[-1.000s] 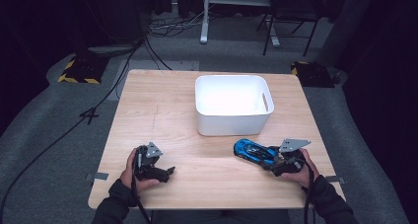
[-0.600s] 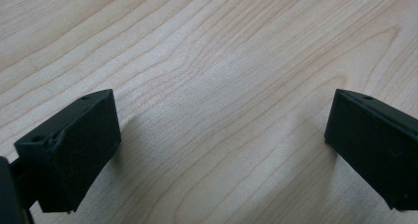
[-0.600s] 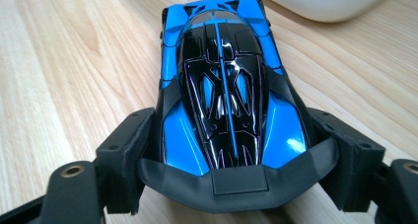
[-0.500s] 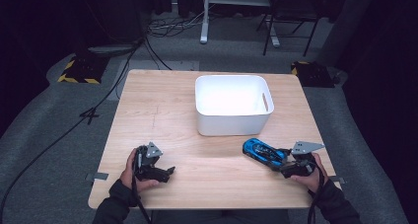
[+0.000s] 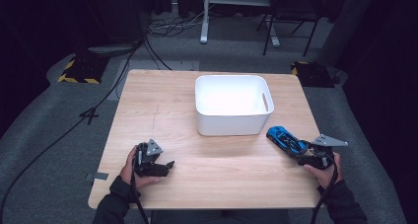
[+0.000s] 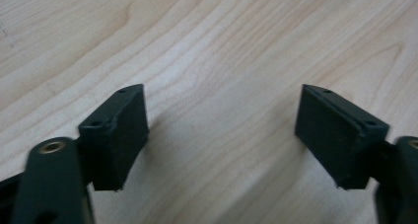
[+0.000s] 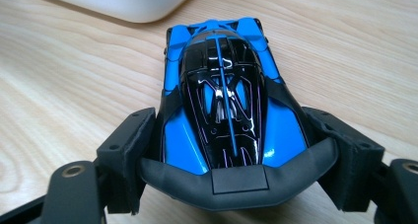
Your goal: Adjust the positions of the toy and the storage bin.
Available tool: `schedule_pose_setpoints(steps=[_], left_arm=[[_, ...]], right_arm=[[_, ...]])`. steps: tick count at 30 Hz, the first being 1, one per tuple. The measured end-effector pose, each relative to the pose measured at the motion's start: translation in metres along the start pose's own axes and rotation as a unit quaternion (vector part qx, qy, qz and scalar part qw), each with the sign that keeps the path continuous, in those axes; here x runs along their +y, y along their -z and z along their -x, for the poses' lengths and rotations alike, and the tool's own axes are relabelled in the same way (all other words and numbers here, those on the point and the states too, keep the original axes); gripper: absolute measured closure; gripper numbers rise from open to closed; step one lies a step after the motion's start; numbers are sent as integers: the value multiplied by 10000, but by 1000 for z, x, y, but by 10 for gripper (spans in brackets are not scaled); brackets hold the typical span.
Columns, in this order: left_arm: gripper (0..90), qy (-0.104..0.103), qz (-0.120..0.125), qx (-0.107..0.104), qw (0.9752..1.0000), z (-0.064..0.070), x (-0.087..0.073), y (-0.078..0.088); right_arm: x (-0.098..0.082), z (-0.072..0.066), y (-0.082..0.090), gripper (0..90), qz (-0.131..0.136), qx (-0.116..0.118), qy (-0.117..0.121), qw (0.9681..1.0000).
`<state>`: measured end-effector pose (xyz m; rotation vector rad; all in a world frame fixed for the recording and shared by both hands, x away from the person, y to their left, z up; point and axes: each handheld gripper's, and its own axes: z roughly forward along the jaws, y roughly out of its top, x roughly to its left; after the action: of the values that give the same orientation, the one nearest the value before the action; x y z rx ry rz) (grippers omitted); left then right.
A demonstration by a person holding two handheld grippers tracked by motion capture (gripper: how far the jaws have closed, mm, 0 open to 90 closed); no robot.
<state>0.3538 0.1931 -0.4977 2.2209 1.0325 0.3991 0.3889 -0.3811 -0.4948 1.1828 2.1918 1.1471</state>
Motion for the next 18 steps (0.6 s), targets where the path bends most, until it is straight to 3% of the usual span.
schedule_pose_setpoints(steps=[1, 3, 4, 9, 15, 18], left_arm=[[146, 9, 43, -48, 10000, -1, 2, -1], [190, 49, 186, -100, 9998, -2, 6, -1], [167, 88, 203, -113, 9997, -2, 8, -1], [217, 64, 477, 13, 9988, 2, 25, 3], [228, -41, 821, -88, 9966, 10, 46, 7], [234, -209, 970, -53, 9951, 14, 59, 10]], right_arm=[[-1, 1, 0, 247, 10, -6, -80, 10000], [-1, 3, 0, 247, 1, -19, -66, 10000], [-1, 3, -1, 247, -16, -32, -68, 10000], [-1, 3, -5, 246, -70, -29, -132, 9999], [-2, 1, -8, 245, -271, -59, -53, 9996], [-2, 1, -9, 245, -327, -68, -32, 9994]])
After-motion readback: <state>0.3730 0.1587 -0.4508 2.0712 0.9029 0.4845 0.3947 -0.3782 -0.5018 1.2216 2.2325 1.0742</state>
